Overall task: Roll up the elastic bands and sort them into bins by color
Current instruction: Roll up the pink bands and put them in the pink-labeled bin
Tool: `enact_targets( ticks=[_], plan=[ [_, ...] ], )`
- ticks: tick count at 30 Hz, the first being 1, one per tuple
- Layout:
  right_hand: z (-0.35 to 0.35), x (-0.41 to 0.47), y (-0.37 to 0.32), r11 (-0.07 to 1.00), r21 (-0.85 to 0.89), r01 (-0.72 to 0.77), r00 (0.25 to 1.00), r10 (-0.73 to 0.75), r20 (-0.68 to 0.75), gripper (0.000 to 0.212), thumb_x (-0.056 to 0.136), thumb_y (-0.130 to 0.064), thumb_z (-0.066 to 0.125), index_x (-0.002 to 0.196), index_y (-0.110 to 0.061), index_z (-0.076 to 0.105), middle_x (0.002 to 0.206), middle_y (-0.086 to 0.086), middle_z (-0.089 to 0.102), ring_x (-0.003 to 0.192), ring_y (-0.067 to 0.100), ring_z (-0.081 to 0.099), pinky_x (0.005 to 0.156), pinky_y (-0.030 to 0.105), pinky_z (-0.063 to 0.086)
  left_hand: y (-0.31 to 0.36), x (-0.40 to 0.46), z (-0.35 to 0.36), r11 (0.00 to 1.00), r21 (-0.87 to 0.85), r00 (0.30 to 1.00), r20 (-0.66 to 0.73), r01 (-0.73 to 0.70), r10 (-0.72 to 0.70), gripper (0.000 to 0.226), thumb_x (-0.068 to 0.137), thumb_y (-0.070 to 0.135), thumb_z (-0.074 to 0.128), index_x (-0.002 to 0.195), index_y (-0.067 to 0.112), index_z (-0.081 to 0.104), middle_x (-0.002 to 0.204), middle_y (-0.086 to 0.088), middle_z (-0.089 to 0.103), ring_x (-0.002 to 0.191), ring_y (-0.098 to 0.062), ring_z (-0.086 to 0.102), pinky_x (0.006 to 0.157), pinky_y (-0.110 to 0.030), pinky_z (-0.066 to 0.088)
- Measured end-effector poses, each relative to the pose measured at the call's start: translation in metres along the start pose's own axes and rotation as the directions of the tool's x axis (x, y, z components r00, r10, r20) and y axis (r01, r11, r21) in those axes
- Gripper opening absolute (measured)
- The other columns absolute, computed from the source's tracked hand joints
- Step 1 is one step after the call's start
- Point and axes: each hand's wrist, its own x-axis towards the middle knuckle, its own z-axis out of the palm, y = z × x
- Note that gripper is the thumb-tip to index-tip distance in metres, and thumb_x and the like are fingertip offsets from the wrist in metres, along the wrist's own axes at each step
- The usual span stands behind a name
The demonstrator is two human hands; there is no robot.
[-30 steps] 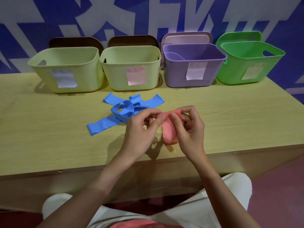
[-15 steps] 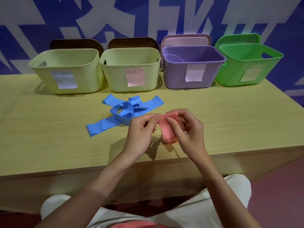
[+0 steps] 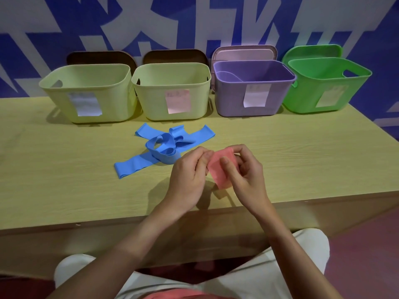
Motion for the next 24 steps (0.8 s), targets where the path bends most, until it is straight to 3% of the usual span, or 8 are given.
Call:
enact_targets(
  ticks=[4,7,10,13,16,20,24],
  plan=[
    [-0.001,-0.001,-0.001,1.0,-0.007,-0.004,1.0,0.004,0.023,0.002,0.093,-0.014,0.056,0.095,-0.014,0.057,0.066,-0.013,0.053,0.054,0.0,0.042,0.05,0.015,0.036,0.003,-0.001,0.002,0.988,-0.137,0.997,0.006,0.078,-0.078,0.036,0.097,0.031,0.042,0.062,0.02,0.04,0.054,0.009,0.036,0.052,-0.01,0.034,0.053,-0.03,0.032],
    [-0.001,0.0,-0.005,1.0,-0.02,0.023,1.0,-0.023,-0.015,0.012,0.093,-0.015,0.059,0.102,-0.023,0.056,0.056,-0.01,0.052,0.046,0.003,0.04,0.045,0.016,0.031,0.006,0.0,0.003,0.952,-0.253,0.985,0.001,0.17,-0.175,0.042,0.101,0.022,0.042,0.061,0.016,0.038,0.051,0.01,0.034,0.05,-0.008,0.031,0.052,-0.026,0.03],
    [-0.001,0.002,-0.009,0.998,-0.041,0.048,0.998,-0.05,-0.043,0.02,0.093,-0.009,0.06,0.111,-0.015,0.06,0.056,-0.014,0.054,0.044,0.001,0.038,0.045,0.014,0.029,0.005,0.003,0.003,0.908,-0.341,0.968,0.02,0.243,-0.252,0.042,0.102,0.02,0.042,0.06,0.013,0.037,0.05,0.009,0.032,0.049,-0.008,0.029,0.051,-0.022,0.029],
    [-0.001,0.004,-0.011,0.998,-0.036,0.054,0.996,-0.057,-0.07,0.017,0.09,-0.005,0.062,0.107,-0.008,0.064,0.064,-0.014,0.061,0.046,-0.001,0.041,0.047,0.01,0.03,0.003,0.002,0.003,0.929,-0.294,0.974,0.054,0.225,-0.219,0.043,0.102,0.022,0.041,0.06,0.012,0.038,0.05,0.004,0.034,0.049,-0.009,0.031,0.051,-0.021,0.028],
    [-0.002,0.004,-0.01,0.999,-0.028,0.038,0.995,-0.041,-0.095,0.012,0.088,-0.001,0.064,0.095,-0.011,0.062,0.056,-0.019,0.056,0.043,-0.002,0.041,0.046,0.008,0.028,-0.002,0.002,0.002,0.965,-0.198,0.984,0.074,0.173,-0.162,0.047,0.102,0.028,0.04,0.058,0.011,0.041,0.049,0.007,0.038,0.048,-0.008,0.035,0.053,-0.022,0.03],
    [-0.001,0.004,-0.011,1.0,-0.019,0.024,0.994,-0.026,-0.106,0.011,0.088,-0.001,0.064,0.092,-0.011,0.061,0.054,-0.02,0.056,0.043,-0.003,0.044,0.045,0.007,0.029,-0.003,-0.002,0.0,0.994,-0.072,0.996,0.054,0.081,-0.078,0.047,0.097,0.044,0.035,0.065,0.012,0.047,0.056,-0.003,0.047,0.055,-0.02,0.046,0.058,-0.034,0.038],
    [0.0,0.004,-0.01,1.0,0.0,0.006,0.994,-0.006,-0.107,0.007,0.089,-0.005,0.064,0.093,-0.008,0.061,0.05,-0.017,0.05,0.042,-0.001,0.037,0.044,0.011,0.027,-0.001,-0.004,-0.001,0.999,0.03,0.998,0.06,-0.029,0.027,0.041,0.094,0.047,0.037,0.076,0.013,0.049,0.058,0.005,0.042,0.055,-0.012,0.042,0.053,-0.024,0.033]
  ],
)
